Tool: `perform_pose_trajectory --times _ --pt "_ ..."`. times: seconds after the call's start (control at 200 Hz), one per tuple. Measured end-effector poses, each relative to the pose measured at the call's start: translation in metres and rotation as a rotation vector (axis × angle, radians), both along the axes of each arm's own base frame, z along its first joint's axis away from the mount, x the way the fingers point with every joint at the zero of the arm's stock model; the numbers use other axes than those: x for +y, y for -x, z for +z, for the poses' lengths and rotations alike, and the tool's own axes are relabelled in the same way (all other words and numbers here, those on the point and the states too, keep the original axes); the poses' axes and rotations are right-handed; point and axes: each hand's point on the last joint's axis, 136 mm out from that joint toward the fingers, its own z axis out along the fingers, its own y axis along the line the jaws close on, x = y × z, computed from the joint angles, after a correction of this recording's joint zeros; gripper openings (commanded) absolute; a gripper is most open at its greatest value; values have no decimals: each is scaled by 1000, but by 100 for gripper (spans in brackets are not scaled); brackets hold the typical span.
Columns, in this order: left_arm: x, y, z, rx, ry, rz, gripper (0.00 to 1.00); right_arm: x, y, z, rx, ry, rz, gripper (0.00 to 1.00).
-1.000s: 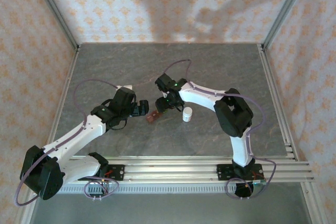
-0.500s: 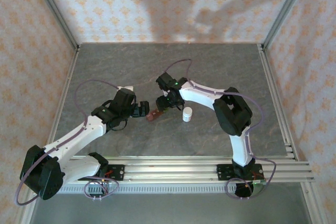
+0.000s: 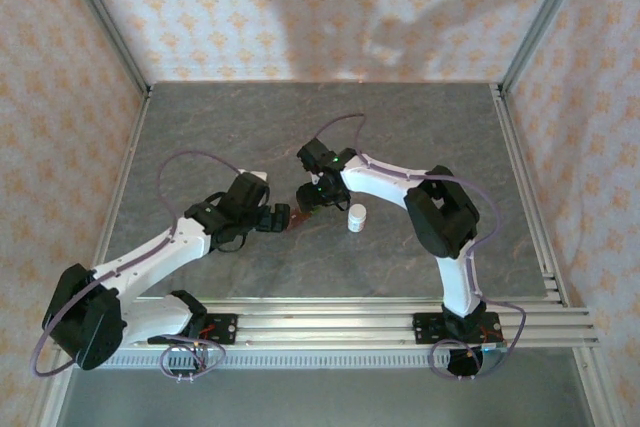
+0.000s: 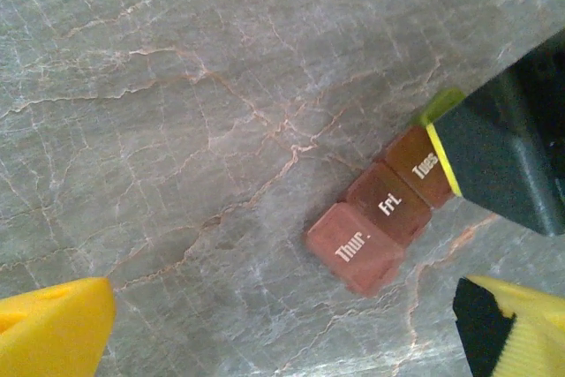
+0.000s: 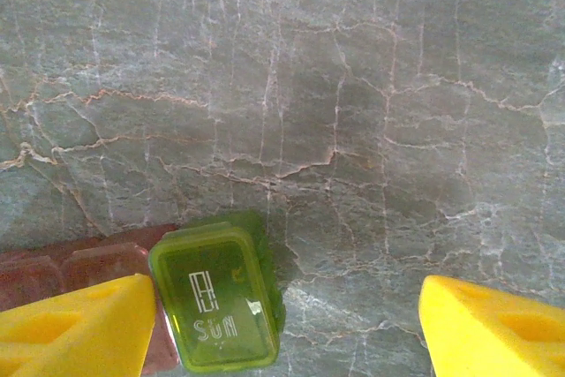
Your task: Sort the pills into containers
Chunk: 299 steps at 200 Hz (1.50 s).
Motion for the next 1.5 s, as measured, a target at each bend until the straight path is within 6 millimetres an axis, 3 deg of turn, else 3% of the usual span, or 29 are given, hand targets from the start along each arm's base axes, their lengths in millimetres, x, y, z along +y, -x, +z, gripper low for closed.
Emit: perform_pose_trajectory --times 0.766,1.046,1.496 --pt "-32 4 -31 66 -271 -173 97 4 -1 -3 -3 -18 4 77" --pt "-26 1 -47 93 -341 -160 97 4 -1 -3 -2 -21 5 77" --pt "-20 -4 -44 69 -368 -127 97 4 -1 -4 -3 -22 5 77"
